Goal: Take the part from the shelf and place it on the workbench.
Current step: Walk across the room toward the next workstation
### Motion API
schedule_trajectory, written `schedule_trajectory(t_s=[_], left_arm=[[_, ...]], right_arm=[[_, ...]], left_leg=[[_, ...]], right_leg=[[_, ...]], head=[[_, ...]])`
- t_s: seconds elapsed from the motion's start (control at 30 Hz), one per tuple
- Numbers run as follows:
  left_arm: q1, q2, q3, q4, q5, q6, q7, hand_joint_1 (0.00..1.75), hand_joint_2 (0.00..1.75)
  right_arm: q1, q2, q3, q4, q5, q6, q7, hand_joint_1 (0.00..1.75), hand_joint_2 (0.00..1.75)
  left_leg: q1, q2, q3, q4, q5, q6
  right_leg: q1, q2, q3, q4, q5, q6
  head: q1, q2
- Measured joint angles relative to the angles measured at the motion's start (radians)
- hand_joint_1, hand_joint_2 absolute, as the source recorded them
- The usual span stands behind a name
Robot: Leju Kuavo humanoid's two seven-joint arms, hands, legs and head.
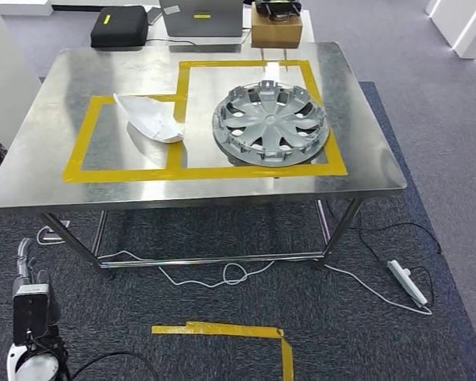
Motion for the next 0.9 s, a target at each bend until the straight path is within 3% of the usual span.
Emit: schedule_trajectory(t_s=[0.03,0.07,0.1,0.17,0.23,0.27,0.37,0.4,0.43,0.47,0.53,0.6,0.63,0.7,0.77,0.8,0.87,0.9], left_arm=[[-0.004,0.0,0.008,0.013,0.0,-0.003,-0.001,0.0,0.0],[-0.009,0.0,0.018,0.029,0.002,-0.008,-0.006,0.0,0.0],[-0.014,0.0,0.031,0.049,0.004,-0.014,-0.014,0.0,0.0],[-0.023,-0.002,0.066,0.097,0.009,-0.029,-0.036,0.0,0.0],[-0.033,-0.006,0.11,0.152,0.013,-0.032,-0.05,0.0,0.0],[-0.038,-0.007,0.136,0.185,0.015,-0.026,-0.057,0.0,0.0],[-0.063,0.004,0.233,0.331,0.014,0.003,-0.102,0.0,0.0],[-0.072,0.013,0.266,0.388,0.009,0.01,-0.117,0.0,0.0],[-0.079,0.023,0.296,0.443,0.002,0.018,-0.127,0.0,0.0],[-0.085,0.033,0.321,0.495,-0.007,0.026,-0.132,0.0,0.0],[-0.096,0.053,0.359,0.589,-0.025,0.04,-0.136,0.0,0.0],[-0.106,0.072,0.388,0.673,-0.039,0.052,-0.138,0.0,0.0],[-0.109,0.08,0.401,0.712,-0.044,0.058,-0.139,0.0,0.0],[-0.113,0.092,0.424,0.78,-0.052,0.068,-0.14,0.0,0.0],[-0.117,0.1,0.44,0.833,-0.057,0.075,-0.14,0.0,0.0],[-0.12,0.102,0.445,0.853,-0.059,0.078,-0.14,0.0,0.0],[-0.125,0.107,0.455,0.889,-0.065,0.082,-0.135,0.0,0.0],[-0.127,0.109,0.459,0.906,-0.07,0.084,-0.129,0.0,0.0]], right_arm=[[-0.001,0.0,0.0,0.0,0.001,0.001,0.0,0.0,0.0],[-0.003,0.0,0.0,0.0,0.002,0.002,0.001,0.0,0.0],[-0.004,0.0,0.0,-0.001,0.003,0.003,0.001,0.0,0.0],[-0.006,0.0,-0.002,-0.001,0.007,0.007,-0.004,0.0,0.0],[-0.005,0.0,-0.005,-0.001,0.013,0.014,-0.009,0.0,0.0],[-0.004,0.0,-0.006,-0.001,0.017,0.018,-0.01,0.0,0.0],[-0.005,0.0,-0.009,0.003,0.031,0.035,-0.009,0.0,0.0],[-0.005,0.001,-0.009,0.005,0.036,0.038,-0.009,0.0,0.0],[-0.005,0.002,-0.009,0.008,0.04,0.038,-0.009,0.0,0.0],[-0.006,0.004,-0.009,0.011,0.044,0.036,-0.009,0.0,0.0],[-0.007,0.008,-0.009,0.016,0.052,0.033,-0.009,0.0,0.0],[-0.013,0.01,-0.009,0.021,0.059,0.032,-0.009,0.0,0.0],[-0.016,0.011,-0.009,0.023,0.062,0.032,-0.009,0.0,0.0],[-0.018,0.011,-0.008,0.026,0.066,0.032,-0.013,0.0,0.0],[-0.018,0.011,-0.008,0.028,0.07,0.032,-0.017,0.0,0.0],[-0.018,0.011,-0.008,0.029,0.071,0.032,-0.017,0.0,0.0],[-0.019,0.011,-0.008,0.031,0.074,0.032,-0.017,0.0,0.0],[-0.019,0.011,-0.008,0.032,0.076,0.032,-0.017,0.0,0.0]], left_leg=[[-0.002,0.002,-0.011,0.004,0.009,-0.003],[-0.004,0.003,-0.02,0.008,0.018,-0.006],[-0.004,0.005,-0.026,0.009,0.028,-0.01],[-0.003,0.008,-0.032,0.008,0.049,-0.021],[0.001,0.004,-0.04,0.013,0.039,-0.034],[0.003,0.0,-0.048,0.036,0.006,-0.041],[0.011,-0.008,-0.087,0.214,-0.145,-0.06],[0.014,-0.008,-0.093,0.271,-0.167,-0.063],[0.016,-0.009,-0.087,0.298,-0.163,-0.066],[0.018,-0.009,-0.063,0.287,-0.141,-0.067],[0.022,-0.012,0.028,0.163,-0.094,-0.068],[0.021,-0.021,0.102,0.039,-0.086,-0.063],[0.018,-0.025,0.115,0.013,-0.092,-0.059],[0.017,-0.025,0.11,0.004,-0.09,-0.049],[0.019,-0.021,0.095,0.0,-0.077,-0.03],[0.019,-0.02,0.083,-0.001,-0.067,-0.02],[0.014,-0.018,0.058,0.0,-0.047,-0.008],[0.01,-0.017,0.044,0.0,-0.036,-0.006]], right_leg=[[0.003,-0.005,0.062,-0.078,0.014,-0.006],[0.006,-0.01,0.124,-0.165,0.011,-0.012],[0.009,-0.013,0.164,-0.229,0.001,-0.016],[0.014,-0.015,0.187,-0.285,-0.008,-0.023],[0.013,-0.016,0.167,-0.286,0.01,-0.036],[0.011,-0.018,0.157,-0.287,0.022,-0.044],[0.01,-0.017,0.12,-0.281,0.054,-0.056],[0.01,-0.016,0.105,-0.276,0.064,-0.056],[0.01,-0.015,0.089,-0.269,0.074,-0.055],[0.009,-0.014,0.07,-0.262,0.082,-0.052],[0.008,-0.013,0.041,-0.246,0.092,-0.046],[0.009,-0.013,0.021,-0.232,0.101,-0.036],[0.01,-0.012,0.013,-0.229,0.107,-0.031],[0.009,-0.011,0.005,-0.226,0.117,-0.018],[0.008,-0.009,-0.015,-0.197,0.081,-0.007],[0.008,-0.008,-0.032,-0.155,0.038,-0.004],[0.007,-0.007,-0.07,-0.024,-0.056,-0.002],[0.008,-0.007,-0.081,0.036,-0.081,-0.003]], head=[[0.0,0.0],[0.0,0.0],[0.0,0.0],[0.001,0.0],[0.002,0.0],[0.0,0.0],[-0.005,0.0],[-0.005,0.0],[-0.006,0.0],[-0.006,0.0],[-0.006,0.0],[-0.006,0.0],[-0.006,0.0],[-0.005,0.0],[-0.003,0.0],[0.0,0.0],[0.003,0.0],[0.003,0.0]])
